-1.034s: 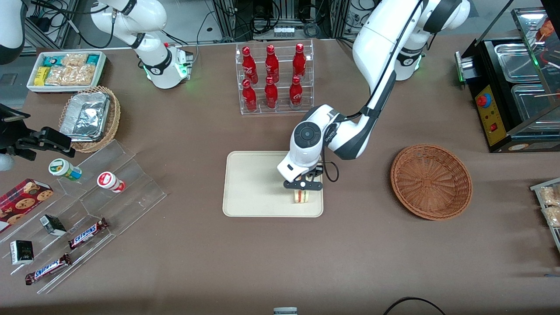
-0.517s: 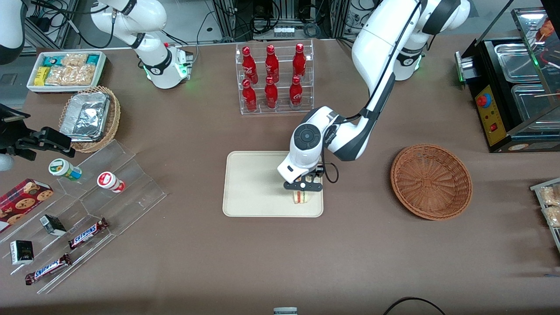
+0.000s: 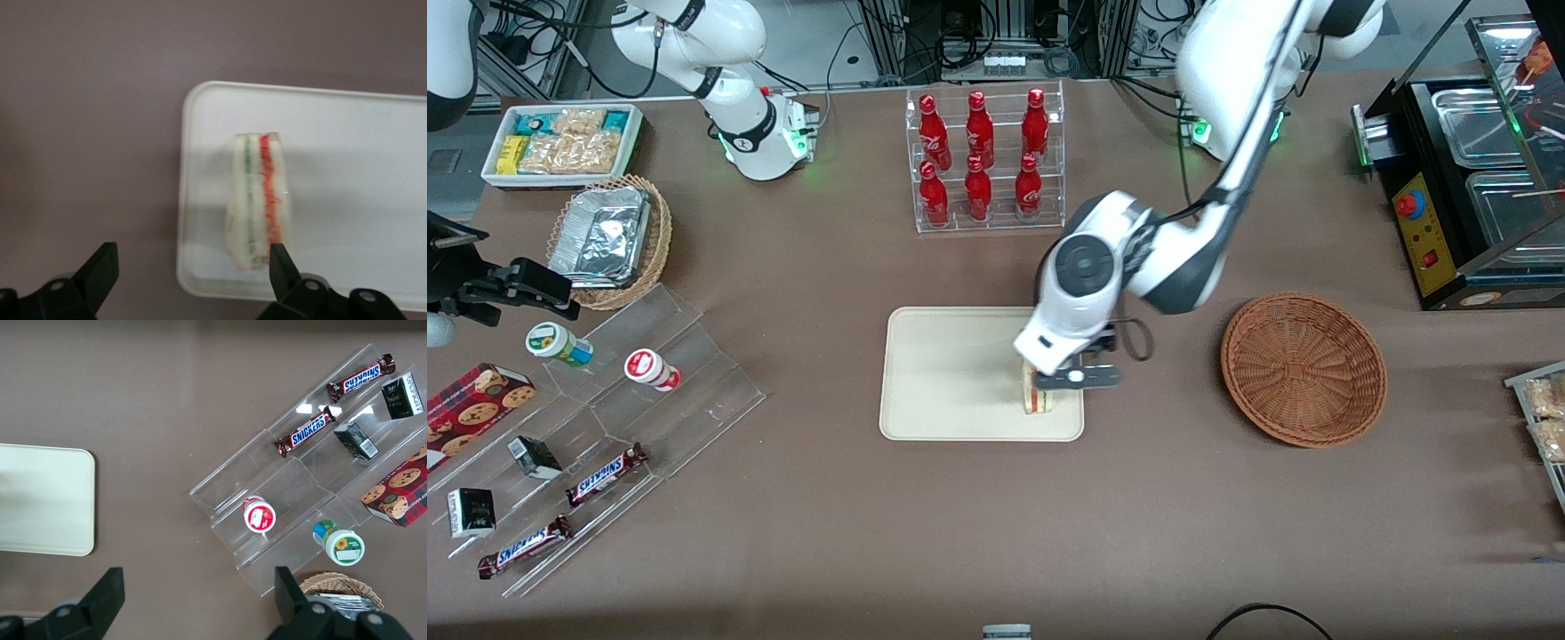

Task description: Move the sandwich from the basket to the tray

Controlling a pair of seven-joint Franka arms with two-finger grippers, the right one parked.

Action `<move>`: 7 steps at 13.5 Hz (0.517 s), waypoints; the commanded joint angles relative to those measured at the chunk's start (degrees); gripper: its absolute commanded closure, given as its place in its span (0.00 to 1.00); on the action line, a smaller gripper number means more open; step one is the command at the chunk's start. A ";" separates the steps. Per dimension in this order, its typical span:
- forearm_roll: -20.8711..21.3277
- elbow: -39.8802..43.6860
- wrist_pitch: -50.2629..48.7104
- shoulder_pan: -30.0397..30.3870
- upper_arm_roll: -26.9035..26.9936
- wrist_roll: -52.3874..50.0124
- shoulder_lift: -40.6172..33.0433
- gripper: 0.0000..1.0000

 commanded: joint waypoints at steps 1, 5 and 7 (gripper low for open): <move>-0.85 -2.62 -2.70 5.27 -0.33 0.71 -5.72 0.00; -0.24 -5.69 -3.57 10.89 -0.24 4.72 -10.90 0.00; -0.24 -7.63 -6.29 15.72 -0.24 14.54 -14.07 0.00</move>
